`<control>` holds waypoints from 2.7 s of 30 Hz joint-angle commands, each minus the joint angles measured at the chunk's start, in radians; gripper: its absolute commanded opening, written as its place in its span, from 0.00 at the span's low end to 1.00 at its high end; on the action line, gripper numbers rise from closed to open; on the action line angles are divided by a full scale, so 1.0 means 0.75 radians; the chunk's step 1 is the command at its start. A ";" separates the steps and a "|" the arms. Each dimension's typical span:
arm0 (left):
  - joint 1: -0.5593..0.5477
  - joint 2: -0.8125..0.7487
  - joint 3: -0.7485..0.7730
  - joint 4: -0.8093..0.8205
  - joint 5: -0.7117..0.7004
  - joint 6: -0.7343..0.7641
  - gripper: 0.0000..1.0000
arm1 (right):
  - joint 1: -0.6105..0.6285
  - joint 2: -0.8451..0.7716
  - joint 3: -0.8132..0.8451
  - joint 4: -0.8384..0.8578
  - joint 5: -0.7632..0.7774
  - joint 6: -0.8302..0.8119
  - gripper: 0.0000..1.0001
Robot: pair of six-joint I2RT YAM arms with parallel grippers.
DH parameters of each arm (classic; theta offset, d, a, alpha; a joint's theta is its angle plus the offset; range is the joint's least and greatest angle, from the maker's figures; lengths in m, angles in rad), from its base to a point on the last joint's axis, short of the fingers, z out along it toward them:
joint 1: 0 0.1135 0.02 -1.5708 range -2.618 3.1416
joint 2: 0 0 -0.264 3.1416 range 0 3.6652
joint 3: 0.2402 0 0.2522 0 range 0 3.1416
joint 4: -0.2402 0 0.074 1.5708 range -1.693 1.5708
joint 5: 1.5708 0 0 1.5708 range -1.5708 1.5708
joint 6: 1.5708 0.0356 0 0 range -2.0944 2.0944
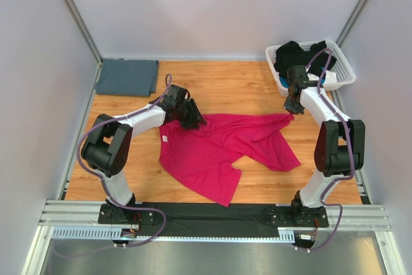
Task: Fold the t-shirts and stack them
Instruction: Flatten the tshirt out
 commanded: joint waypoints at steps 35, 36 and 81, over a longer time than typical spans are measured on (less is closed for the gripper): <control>0.166 -0.119 0.416 -0.085 -0.020 0.248 0.00 | -0.014 -0.074 0.216 -0.012 0.045 -0.050 0.01; 0.176 -0.125 0.468 -0.108 -0.030 0.269 0.00 | -0.016 -0.097 0.271 -0.014 0.041 -0.050 0.01; 0.317 -0.792 1.845 -0.753 -0.151 0.815 0.00 | -0.029 -1.069 1.006 -0.245 -0.176 -0.431 0.00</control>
